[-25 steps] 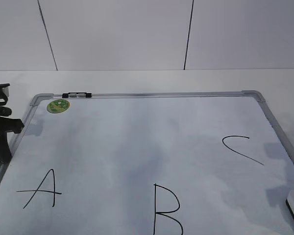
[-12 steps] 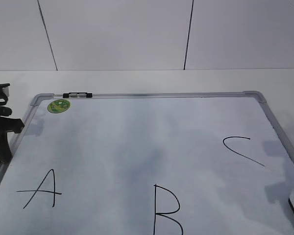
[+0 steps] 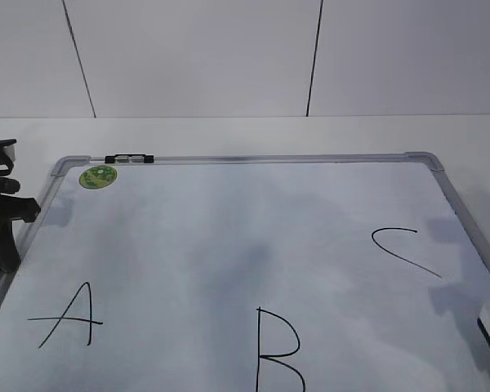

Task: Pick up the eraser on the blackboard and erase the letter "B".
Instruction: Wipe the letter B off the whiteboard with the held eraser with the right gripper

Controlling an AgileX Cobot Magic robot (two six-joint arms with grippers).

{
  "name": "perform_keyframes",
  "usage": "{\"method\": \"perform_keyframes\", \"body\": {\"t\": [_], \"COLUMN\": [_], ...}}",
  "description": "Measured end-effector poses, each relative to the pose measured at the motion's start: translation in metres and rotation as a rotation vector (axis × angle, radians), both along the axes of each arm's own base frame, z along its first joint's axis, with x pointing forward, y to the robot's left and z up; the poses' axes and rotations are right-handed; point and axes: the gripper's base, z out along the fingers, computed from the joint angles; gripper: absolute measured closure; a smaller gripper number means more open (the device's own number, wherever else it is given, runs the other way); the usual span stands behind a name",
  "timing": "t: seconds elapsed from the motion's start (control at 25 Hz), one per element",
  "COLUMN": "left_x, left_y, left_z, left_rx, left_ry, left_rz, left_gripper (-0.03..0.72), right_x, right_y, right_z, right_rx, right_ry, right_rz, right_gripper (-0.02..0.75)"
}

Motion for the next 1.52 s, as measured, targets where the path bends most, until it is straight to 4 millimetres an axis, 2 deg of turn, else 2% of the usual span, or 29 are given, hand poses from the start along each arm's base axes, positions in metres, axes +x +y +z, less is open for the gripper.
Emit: {"method": "perform_keyframes", "body": {"t": [0.32,0.52,0.92,1.12,1.32,1.52], "left_x": [0.0,0.0,0.0,0.0,0.0,0.0], "left_y": [0.0,0.0,0.0,0.0,0.0,0.0], "left_z": [0.0,0.0,0.0,0.0,0.0,0.0], "left_rx": [-0.001,-0.001,-0.001,-0.002,-0.002,-0.002], "left_ry": [0.0,0.0,0.002,0.002,0.002,0.002], "left_rz": [0.001,0.001,0.001,0.001,0.001,0.001], "left_gripper": [0.669,0.669,0.669,0.669,0.669,0.669], "right_x": [0.017,0.024,0.052,0.054,0.047,0.049], "right_y": [0.014,0.052,0.15,0.187,0.212,0.219], "right_z": [0.04,0.052,0.038,0.016,-0.011,-0.022], "right_rx": [0.089,0.095,0.039,0.027,0.009,0.015], "right_ry": [-0.02,-0.048,-0.002,0.019,0.045,0.027], "right_rz": [0.066,0.232,0.493,0.544,0.576,0.577], "right_gripper": [0.204,0.204,0.205,0.205,0.205,0.206]}}
